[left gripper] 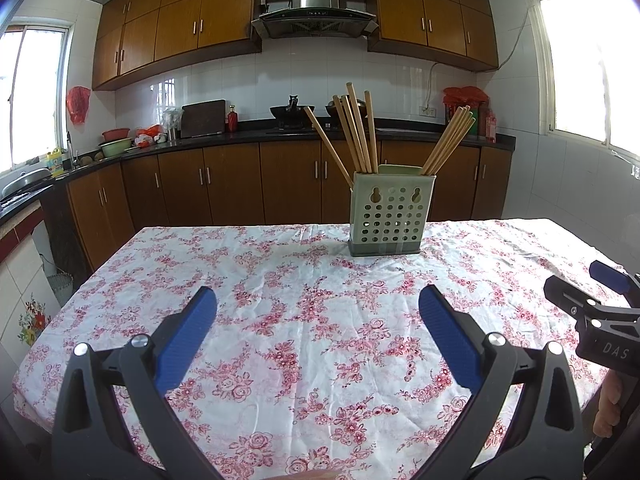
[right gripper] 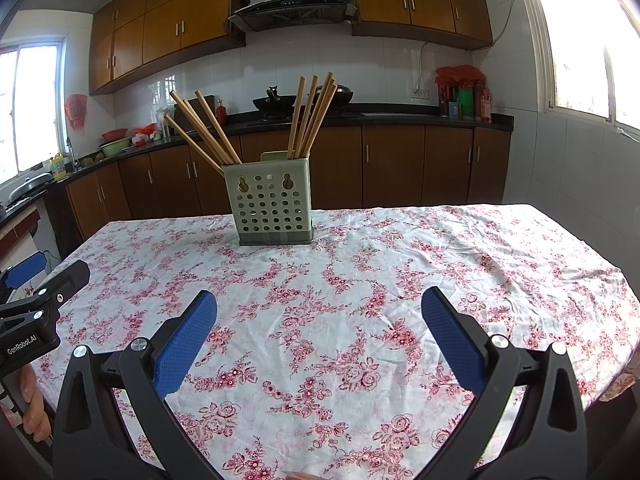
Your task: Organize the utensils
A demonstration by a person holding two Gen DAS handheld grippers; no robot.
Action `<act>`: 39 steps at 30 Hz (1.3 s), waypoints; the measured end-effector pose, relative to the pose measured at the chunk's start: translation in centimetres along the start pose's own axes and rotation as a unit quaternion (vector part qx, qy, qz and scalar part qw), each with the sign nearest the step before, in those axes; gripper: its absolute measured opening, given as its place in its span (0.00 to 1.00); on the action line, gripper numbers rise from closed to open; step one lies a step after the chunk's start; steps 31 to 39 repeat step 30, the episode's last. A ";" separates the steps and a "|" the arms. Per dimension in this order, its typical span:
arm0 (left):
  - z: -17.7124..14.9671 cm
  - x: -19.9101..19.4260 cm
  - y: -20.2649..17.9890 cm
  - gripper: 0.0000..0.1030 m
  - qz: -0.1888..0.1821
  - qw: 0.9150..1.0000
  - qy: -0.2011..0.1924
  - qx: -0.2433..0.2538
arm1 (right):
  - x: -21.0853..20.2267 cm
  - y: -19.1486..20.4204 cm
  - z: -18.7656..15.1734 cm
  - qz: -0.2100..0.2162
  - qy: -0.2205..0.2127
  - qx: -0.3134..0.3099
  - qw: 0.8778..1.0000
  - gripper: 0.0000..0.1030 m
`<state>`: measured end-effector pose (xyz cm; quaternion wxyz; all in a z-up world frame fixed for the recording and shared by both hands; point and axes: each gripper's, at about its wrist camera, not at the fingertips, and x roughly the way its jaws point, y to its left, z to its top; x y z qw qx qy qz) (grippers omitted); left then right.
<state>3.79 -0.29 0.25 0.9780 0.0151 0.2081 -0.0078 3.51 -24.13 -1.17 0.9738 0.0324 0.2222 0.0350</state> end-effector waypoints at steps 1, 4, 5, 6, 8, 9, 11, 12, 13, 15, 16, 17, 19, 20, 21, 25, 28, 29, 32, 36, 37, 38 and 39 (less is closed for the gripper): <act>0.0 0.0 0.0 0.96 0.000 1.000 0.000 0.000 | 0.0 0.0 0.0 0.000 0.000 0.000 1.000 0.98; 0.0 0.0 -0.1 0.96 0.000 1.000 0.000 0.000 | 0.0 0.0 0.0 0.000 0.000 -0.001 1.000 0.98; 0.0 0.0 0.0 0.96 0.000 1.000 0.000 -0.001 | 0.0 0.0 -0.1 0.000 0.000 -0.001 1.000 0.98; 0.0 0.0 -0.1 0.96 0.000 1.000 0.001 -0.001 | 0.0 0.1 -0.1 -0.001 0.000 0.000 1.000 0.98; 0.0 0.0 0.0 0.96 0.000 1.000 0.001 -0.001 | 0.0 0.0 -0.1 -0.001 0.000 0.000 1.000 0.98; -0.1 0.1 0.0 0.96 0.000 1.000 0.001 -0.001 | 0.0 0.0 -0.1 -0.001 0.000 0.001 1.000 0.98; -0.2 0.1 0.1 0.96 0.000 1.000 0.002 -0.001 | 0.0 0.1 -0.1 -0.001 0.000 0.000 1.000 0.98; -0.2 0.1 0.1 0.96 0.000 1.000 0.002 -0.001 | 0.0 0.1 -0.1 -0.001 0.000 0.000 1.000 0.98; -0.2 0.1 0.1 0.96 0.000 1.000 0.002 -0.001 | 0.0 0.1 -0.1 -0.001 0.000 0.000 1.000 0.98; -0.1 0.1 0.1 0.96 0.000 1.000 0.002 -0.001 | 0.0 0.1 -0.2 -0.001 0.001 0.000 1.000 0.98; -0.1 0.1 0.1 0.96 0.000 1.000 0.002 -0.001 | 0.0 0.1 -0.1 -0.001 0.001 0.000 1.000 0.98; -0.2 0.1 0.1 0.96 0.000 1.000 0.002 0.000 | 0.0 0.1 -0.2 -0.001 0.001 0.000 1.000 0.98; -0.1 0.1 0.1 0.96 0.001 1.000 0.001 -0.001 | 0.0 0.1 -0.1 -0.001 0.001 0.001 1.000 0.98; -0.1 0.1 0.2 0.96 0.001 1.000 0.001 -0.002 | 0.0 0.1 -0.1 -0.002 0.000 0.001 1.000 0.98; -0.2 0.1 0.2 0.96 0.001 1.000 0.001 -0.002 | 0.0 0.1 -0.1 -0.002 0.000 0.000 1.000 0.98; -0.2 0.2 0.1 0.96 0.002 1.000 0.003 -0.001 | 0.0 0.0 -0.1 -0.001 0.001 0.001 1.000 0.98; -0.2 0.2 0.1 0.96 0.001 1.000 0.003 -0.001 | 0.0 0.0 -0.1 -0.001 0.001 0.000 1.000 0.98; -0.2 0.2 0.2 0.96 0.001 1.000 0.004 -0.001 | 0.0 0.0 -0.1 -0.001 0.001 0.000 1.000 0.98; -0.2 0.2 0.1 0.96 0.001 1.000 0.004 -0.001 | 0.0 0.0 -0.1 -0.001 0.001 0.000 1.000 0.98; -0.2 0.2 0.1 0.96 0.001 1.000 0.004 -0.001 | 0.0 0.0 -0.1 -0.001 0.001 0.000 1.000 0.98; -0.2 0.2 0.1 0.96 0.001 1.000 0.004 -0.001 | 0.0 0.0 -0.1 -0.001 0.001 0.000 1.000 0.98; -0.2 0.2 0.1 0.96 0.001 1.000 0.004 -0.001 | 0.0 0.0 -0.1 -0.001 0.001 0.000 1.000 0.98; -0.2 0.2 0.1 0.96 0.001 1.000 0.004 -0.001 | 0.0 0.0 -0.1 -0.001 0.001 0.000 1.000 0.98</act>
